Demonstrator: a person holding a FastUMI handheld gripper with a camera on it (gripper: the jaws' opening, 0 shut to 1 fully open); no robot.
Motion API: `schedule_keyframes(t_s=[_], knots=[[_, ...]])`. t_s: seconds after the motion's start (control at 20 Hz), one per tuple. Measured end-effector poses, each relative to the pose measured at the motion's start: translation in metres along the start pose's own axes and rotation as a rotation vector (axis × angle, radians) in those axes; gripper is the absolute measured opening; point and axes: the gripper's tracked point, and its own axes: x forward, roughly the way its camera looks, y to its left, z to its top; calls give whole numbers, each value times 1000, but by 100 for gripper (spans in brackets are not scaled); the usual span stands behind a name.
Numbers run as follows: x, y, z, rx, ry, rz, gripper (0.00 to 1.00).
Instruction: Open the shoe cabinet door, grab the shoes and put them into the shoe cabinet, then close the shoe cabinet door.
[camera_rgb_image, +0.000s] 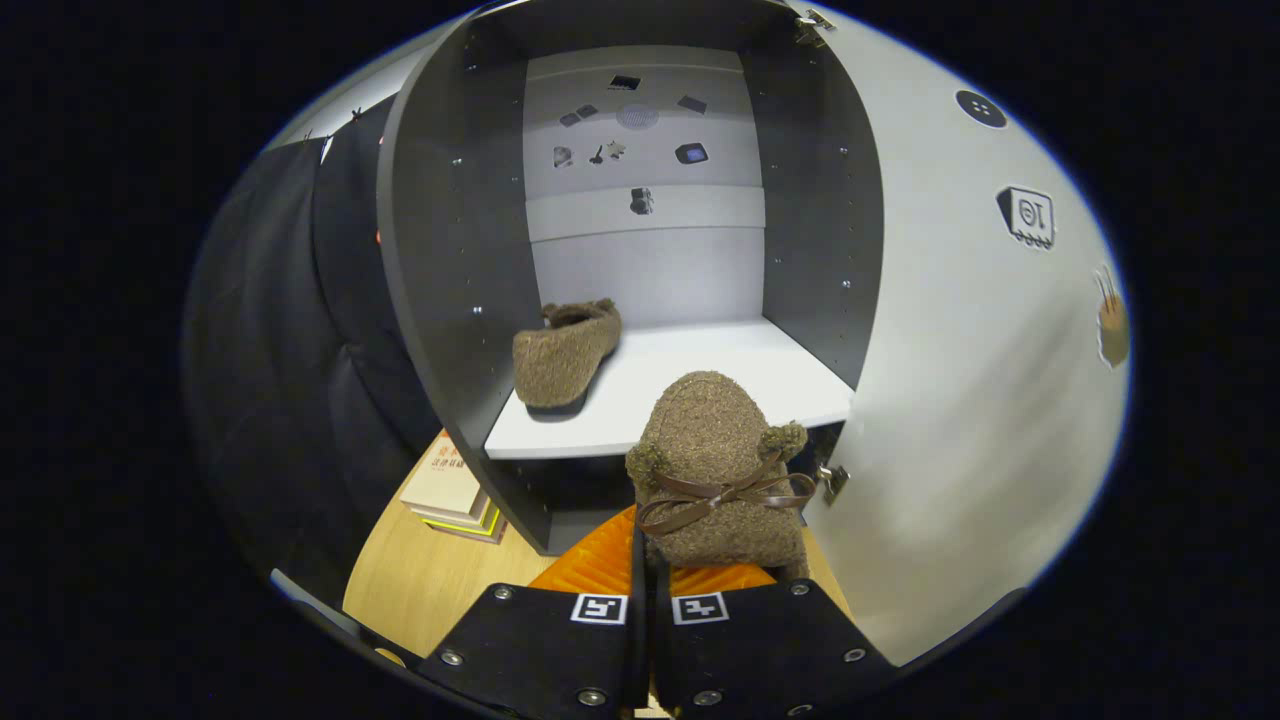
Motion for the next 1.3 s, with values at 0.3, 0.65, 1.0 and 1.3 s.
schedule_keyframes(t_s=[0.3, 0.65, 1.0, 1.3], knots=[[62, -13, 64, 0, -34, 8, 2], [136, -14, 107, -44, -39, 52, 2], [208, -11, 118, -34, -6, 114, 3], [243, -9, 112, -25, 21, 100, 4]])
